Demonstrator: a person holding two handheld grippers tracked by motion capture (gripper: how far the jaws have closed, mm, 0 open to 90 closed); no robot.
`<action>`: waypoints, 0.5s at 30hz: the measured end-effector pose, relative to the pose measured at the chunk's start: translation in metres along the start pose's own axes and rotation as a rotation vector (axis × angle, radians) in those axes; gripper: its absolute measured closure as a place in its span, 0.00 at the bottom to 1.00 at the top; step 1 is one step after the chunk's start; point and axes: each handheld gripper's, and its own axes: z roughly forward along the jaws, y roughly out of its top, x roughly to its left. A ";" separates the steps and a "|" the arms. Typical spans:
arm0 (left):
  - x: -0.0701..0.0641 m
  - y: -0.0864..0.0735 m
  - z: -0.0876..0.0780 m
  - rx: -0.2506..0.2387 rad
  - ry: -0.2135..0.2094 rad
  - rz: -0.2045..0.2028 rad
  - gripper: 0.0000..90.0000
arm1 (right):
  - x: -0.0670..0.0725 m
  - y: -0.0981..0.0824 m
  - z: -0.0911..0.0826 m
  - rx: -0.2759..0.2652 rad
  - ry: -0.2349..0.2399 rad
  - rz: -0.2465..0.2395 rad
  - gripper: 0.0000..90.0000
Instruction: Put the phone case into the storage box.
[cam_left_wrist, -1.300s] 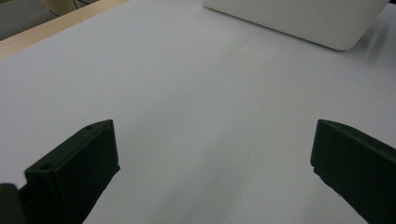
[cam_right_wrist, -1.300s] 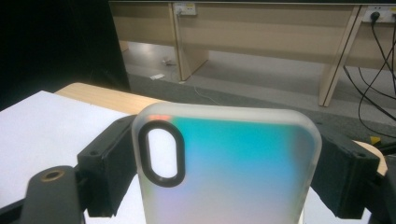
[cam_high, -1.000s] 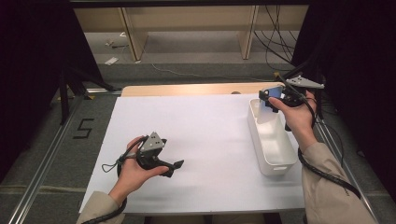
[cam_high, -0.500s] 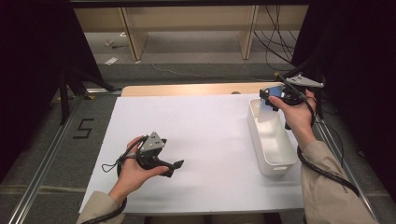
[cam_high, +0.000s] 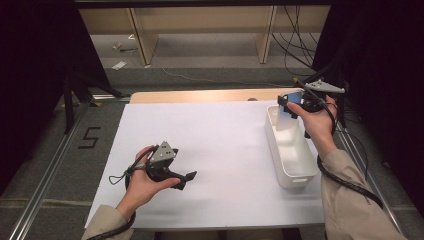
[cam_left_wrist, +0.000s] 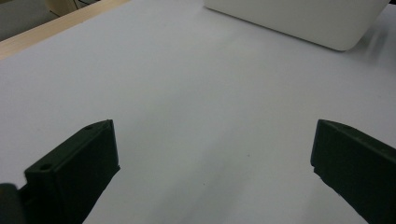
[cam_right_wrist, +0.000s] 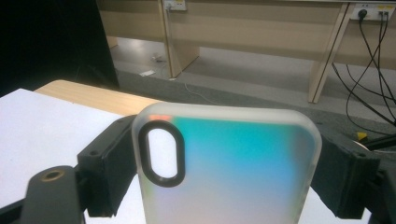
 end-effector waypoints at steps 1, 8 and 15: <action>0.000 0.000 0.000 -0.003 0.000 0.001 0.01 | 0.000 0.000 0.000 0.000 -0.001 -0.001 0.21; 0.000 0.000 0.000 0.000 0.000 0.000 0.01 | -0.001 0.000 0.002 -0.004 -0.006 -0.004 0.21; 0.000 0.000 0.000 0.001 0.001 0.001 0.01 | -0.002 0.001 0.005 0.001 -0.010 -0.003 0.21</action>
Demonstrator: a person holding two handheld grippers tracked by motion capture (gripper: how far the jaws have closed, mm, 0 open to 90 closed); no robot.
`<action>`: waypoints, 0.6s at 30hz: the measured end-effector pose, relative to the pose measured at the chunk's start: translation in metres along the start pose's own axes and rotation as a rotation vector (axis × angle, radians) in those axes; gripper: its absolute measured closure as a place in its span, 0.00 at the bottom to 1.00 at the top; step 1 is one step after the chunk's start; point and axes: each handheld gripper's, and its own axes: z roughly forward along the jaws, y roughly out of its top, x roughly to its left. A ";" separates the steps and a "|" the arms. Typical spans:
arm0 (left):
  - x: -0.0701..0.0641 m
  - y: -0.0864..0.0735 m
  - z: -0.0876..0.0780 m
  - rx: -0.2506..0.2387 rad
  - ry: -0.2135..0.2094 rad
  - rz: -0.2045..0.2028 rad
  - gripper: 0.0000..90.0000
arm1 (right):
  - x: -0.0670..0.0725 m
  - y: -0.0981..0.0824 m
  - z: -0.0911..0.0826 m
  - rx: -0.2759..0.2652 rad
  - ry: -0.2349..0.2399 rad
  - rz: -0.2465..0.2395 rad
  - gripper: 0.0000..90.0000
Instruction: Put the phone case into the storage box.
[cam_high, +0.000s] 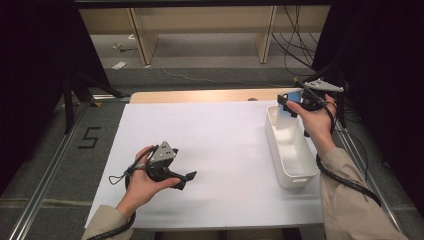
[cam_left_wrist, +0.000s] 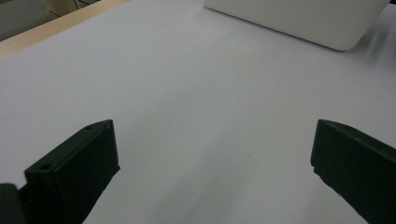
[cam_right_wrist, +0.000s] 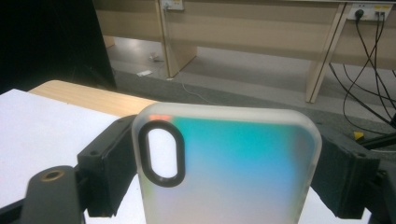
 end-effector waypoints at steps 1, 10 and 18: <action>0.000 0.000 0.000 -0.002 0.000 0.000 0.01 | 0.000 0.000 0.001 -0.002 0.001 -0.002 0.21; 0.000 0.000 0.000 0.000 0.000 0.000 0.01 | -0.001 -0.001 0.005 0.006 -0.002 -0.004 0.21; 0.001 0.000 0.000 0.002 -0.001 0.000 0.01 | 0.000 -0.002 0.009 0.010 -0.004 -0.007 0.21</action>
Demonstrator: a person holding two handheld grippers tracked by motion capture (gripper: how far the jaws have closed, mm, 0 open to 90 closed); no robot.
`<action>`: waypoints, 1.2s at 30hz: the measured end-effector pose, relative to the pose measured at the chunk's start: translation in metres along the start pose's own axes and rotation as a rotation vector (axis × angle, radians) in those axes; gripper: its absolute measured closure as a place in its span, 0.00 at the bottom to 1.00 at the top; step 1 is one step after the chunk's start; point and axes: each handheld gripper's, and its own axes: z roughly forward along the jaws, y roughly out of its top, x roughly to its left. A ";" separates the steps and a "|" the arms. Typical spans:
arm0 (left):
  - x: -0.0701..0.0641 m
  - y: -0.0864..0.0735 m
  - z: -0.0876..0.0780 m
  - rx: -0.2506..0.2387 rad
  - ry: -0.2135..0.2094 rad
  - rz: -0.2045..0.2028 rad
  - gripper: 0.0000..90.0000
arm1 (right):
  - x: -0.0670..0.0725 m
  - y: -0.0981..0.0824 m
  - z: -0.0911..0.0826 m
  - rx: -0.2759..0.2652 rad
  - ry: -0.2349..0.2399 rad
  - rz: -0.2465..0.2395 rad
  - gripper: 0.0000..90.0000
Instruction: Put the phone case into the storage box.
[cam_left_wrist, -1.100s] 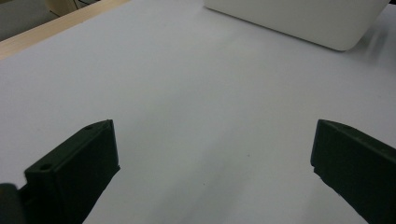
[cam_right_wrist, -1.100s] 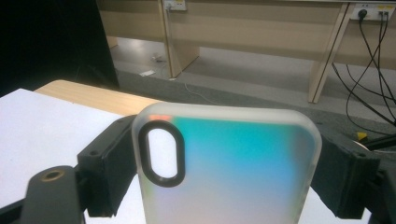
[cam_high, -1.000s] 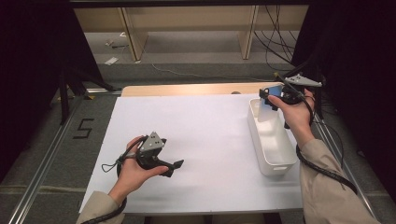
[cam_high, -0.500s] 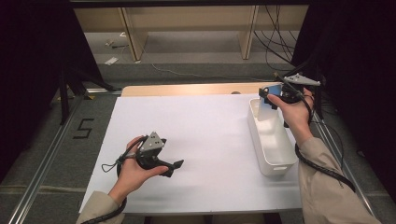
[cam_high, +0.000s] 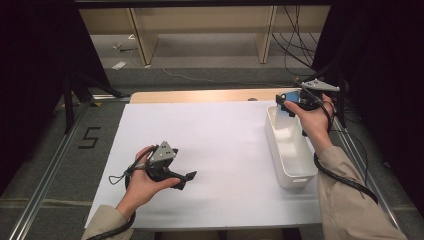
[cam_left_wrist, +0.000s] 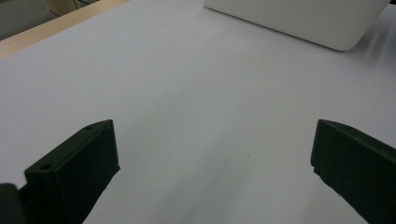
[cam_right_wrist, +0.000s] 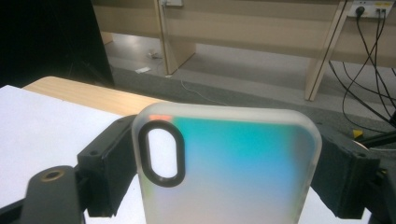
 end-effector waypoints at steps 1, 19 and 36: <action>0.000 0.000 0.000 0.001 -0.001 0.000 0.01 | 0.000 0.000 0.000 0.002 -0.001 0.001 0.21; 0.001 0.000 0.000 0.000 0.000 -0.003 0.01 | 0.000 -0.001 0.011 0.010 -0.013 0.001 0.21; 0.001 0.000 0.000 -0.004 0.000 -0.003 0.01 | -0.002 -0.001 0.017 0.020 -0.025 0.001 0.21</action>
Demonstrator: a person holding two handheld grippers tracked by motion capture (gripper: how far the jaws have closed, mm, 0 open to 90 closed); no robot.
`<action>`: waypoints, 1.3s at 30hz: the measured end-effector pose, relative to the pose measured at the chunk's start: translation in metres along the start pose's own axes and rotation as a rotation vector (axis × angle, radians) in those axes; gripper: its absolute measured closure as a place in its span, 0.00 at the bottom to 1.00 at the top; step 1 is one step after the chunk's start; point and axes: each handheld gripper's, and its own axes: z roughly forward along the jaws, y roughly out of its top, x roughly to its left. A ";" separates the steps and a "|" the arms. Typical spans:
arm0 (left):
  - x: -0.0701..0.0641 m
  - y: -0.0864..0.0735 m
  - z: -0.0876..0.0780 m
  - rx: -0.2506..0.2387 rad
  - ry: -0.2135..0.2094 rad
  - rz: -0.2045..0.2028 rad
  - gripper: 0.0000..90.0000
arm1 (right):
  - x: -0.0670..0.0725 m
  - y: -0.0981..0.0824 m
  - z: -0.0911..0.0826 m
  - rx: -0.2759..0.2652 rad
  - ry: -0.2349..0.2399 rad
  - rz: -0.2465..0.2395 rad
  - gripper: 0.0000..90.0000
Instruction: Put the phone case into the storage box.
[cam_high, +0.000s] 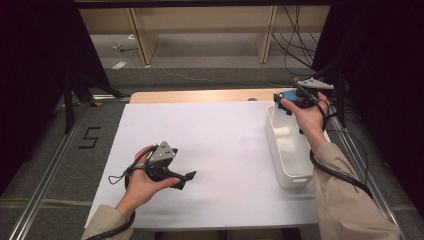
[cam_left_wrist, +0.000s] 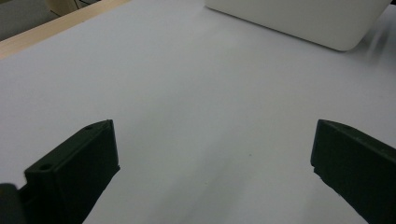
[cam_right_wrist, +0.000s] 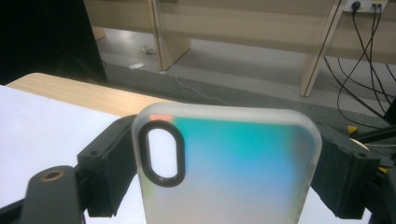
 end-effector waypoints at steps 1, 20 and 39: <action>0.000 0.000 0.000 0.000 0.000 0.000 0.01 | 0.000 0.000 0.000 0.000 0.000 0.000 0.21; 0.001 0.000 0.000 0.001 0.002 -0.001 0.01 | 0.001 -0.003 0.009 0.018 -0.012 -0.016 0.21; 0.001 0.000 0.000 0.001 0.002 -0.001 0.00 | 0.004 -0.011 0.017 0.041 -0.017 -0.023 0.21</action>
